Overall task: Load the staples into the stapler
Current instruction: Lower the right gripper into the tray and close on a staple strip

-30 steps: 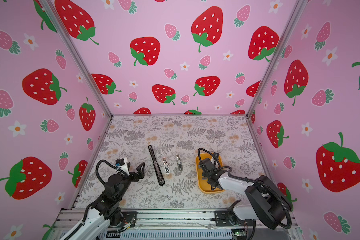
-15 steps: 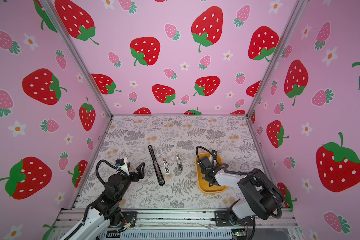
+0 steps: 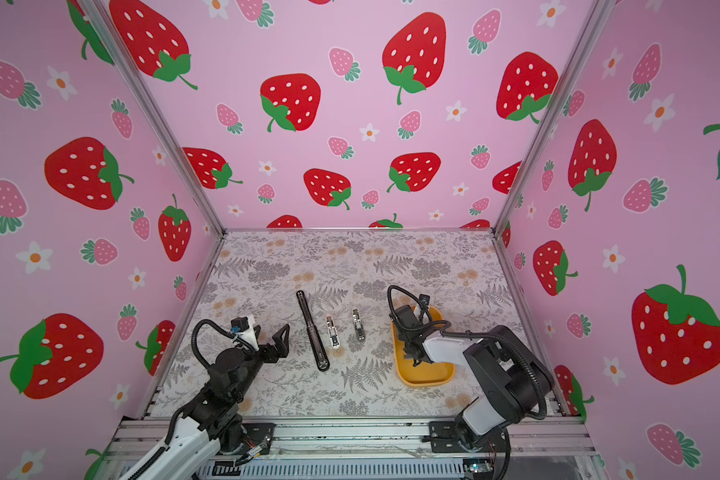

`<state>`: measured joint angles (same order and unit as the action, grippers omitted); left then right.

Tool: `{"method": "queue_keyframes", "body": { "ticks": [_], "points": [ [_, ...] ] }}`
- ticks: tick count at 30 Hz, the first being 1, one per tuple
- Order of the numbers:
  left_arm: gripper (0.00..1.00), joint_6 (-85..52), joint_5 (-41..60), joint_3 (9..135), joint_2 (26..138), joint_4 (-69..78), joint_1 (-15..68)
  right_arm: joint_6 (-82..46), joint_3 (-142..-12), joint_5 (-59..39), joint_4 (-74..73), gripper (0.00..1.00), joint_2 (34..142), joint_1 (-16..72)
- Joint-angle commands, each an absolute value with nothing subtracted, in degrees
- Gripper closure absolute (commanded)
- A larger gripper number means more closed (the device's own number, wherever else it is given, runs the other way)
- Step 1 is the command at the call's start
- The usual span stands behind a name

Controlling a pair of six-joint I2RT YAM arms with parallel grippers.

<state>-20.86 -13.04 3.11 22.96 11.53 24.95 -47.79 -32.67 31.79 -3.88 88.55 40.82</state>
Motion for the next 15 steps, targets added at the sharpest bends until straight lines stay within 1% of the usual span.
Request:
{"method": "queue_keyframes", "body": {
  "ticks": [1,7,9,13,15],
  "points": [
    [0.01,-21.5,-14.0,3.2,22.5,11.1,24.8,-48.6,-31.3,32.8,3.4,0.53,89.1,40.6],
    [0.01,-21.5,-14.1,3.2,22.6,11.1,24.8,-48.4,-28.7,31.8,2.9,0.56,86.2,40.8],
    [0.01,-21.5,-14.1,3.3,22.5,11.1,24.8,-48.2,-28.4,31.5,2.6,0.59,85.9,40.7],
    [0.01,-21.5,-14.0,3.2,22.6,11.1,24.8,-47.6,-28.7,31.2,2.8,0.68,86.3,40.8],
    [0.01,-21.5,-14.0,3.3,22.5,11.1,24.8,-47.6,-28.8,31.2,2.9,0.71,86.4,40.7]
  ]
}}
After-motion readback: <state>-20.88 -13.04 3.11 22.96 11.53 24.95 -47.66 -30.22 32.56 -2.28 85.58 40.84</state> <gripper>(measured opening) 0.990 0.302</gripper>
